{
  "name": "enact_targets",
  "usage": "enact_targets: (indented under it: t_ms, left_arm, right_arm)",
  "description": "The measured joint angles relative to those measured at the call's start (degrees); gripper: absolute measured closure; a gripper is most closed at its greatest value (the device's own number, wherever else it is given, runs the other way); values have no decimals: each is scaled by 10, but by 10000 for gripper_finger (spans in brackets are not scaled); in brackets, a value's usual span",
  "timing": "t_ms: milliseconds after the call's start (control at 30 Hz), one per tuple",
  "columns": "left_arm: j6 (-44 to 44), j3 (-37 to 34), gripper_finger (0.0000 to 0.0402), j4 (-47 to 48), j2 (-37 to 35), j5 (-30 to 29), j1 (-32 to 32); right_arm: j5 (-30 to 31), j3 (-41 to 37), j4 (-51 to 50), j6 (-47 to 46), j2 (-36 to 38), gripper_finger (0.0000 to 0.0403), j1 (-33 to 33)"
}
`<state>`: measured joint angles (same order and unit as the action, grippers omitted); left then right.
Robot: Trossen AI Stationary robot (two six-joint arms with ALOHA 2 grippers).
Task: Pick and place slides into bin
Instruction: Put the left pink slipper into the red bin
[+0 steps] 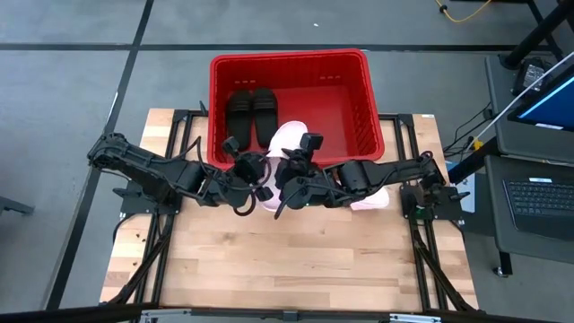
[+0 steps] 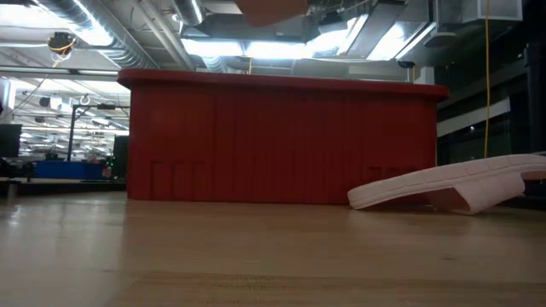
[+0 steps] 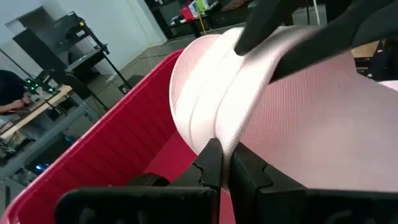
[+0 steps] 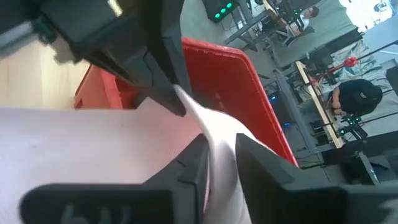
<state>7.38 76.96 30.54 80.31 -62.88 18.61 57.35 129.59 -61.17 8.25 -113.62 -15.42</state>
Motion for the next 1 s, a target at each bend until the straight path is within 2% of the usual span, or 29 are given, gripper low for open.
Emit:
enact_targets:
  t_ms: [167, 500, 767, 900, 1000]
  left_arm:
    - [-14, 0, 396, -25, 0, 7, 5]
    - [-61, 0, 396, -81, 0, 15, 10]
    - [-62, 0, 396, -99, 0, 35, 10]
    - [-87, -1, 396, -106, 0, 46, 10]
    - [-102, -1, 391, -111, 0, 30, 8]
  right_arm:
    - [0, 10, -33, 0, -1, 349, 1]
    - [11, 10, -70, 0, 1, 344, 1]
    - [26, 10, -79, 15, 1, 386, 1]
    - [28, 10, -85, 29, 1, 390, 2]
    - [31, 10, -82, 35, 1, 390, 3]
